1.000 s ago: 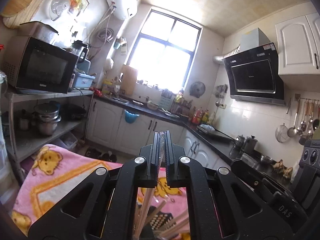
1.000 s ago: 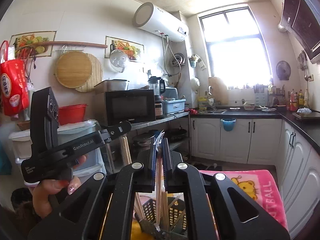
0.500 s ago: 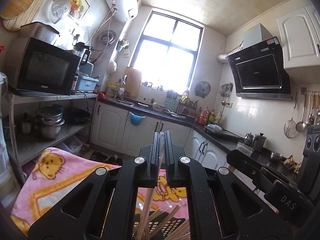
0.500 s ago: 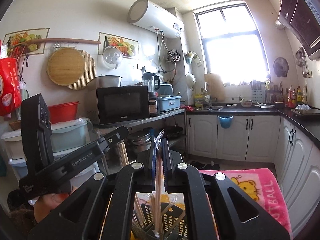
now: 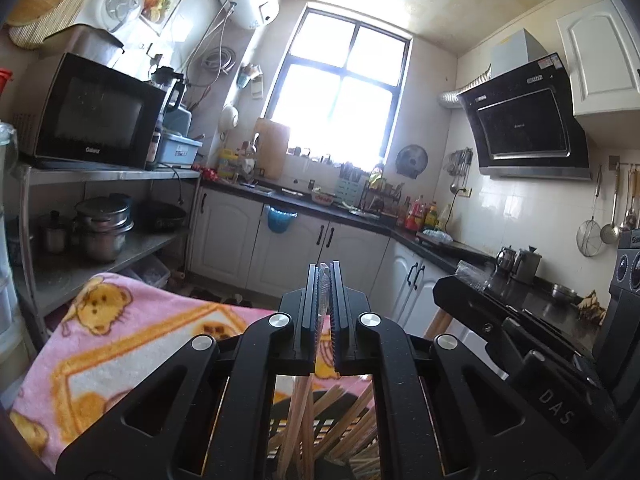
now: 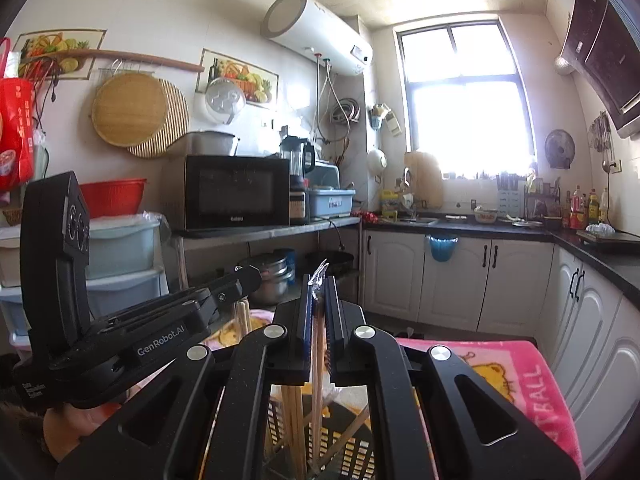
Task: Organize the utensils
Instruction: 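Lift both held chopsticks upright and carry them above the green caddy, then lower the chopsticks into the caddy and open both tools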
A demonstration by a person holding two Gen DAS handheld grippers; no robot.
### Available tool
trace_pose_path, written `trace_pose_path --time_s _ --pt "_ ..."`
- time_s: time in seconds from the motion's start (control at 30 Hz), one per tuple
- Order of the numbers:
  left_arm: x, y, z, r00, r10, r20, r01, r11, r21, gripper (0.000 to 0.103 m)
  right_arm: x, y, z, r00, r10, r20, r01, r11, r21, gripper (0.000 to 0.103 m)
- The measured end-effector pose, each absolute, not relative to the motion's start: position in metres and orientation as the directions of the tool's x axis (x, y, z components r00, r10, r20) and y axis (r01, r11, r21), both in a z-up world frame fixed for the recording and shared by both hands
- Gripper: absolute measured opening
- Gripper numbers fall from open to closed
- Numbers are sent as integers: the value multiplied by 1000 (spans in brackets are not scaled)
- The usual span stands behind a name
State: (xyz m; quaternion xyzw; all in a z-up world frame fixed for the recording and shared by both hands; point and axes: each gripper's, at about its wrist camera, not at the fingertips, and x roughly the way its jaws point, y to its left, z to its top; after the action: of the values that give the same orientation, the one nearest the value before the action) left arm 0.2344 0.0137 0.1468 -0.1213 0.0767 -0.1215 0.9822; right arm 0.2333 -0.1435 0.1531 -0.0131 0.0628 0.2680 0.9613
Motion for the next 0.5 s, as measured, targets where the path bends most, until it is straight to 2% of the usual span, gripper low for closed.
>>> trace_pose_path --time_s 0.5 --pt "235 8 108 943 -288 -167 240 936 -258 3 239 -152 112 853 481 -200 -477 876 72 6"
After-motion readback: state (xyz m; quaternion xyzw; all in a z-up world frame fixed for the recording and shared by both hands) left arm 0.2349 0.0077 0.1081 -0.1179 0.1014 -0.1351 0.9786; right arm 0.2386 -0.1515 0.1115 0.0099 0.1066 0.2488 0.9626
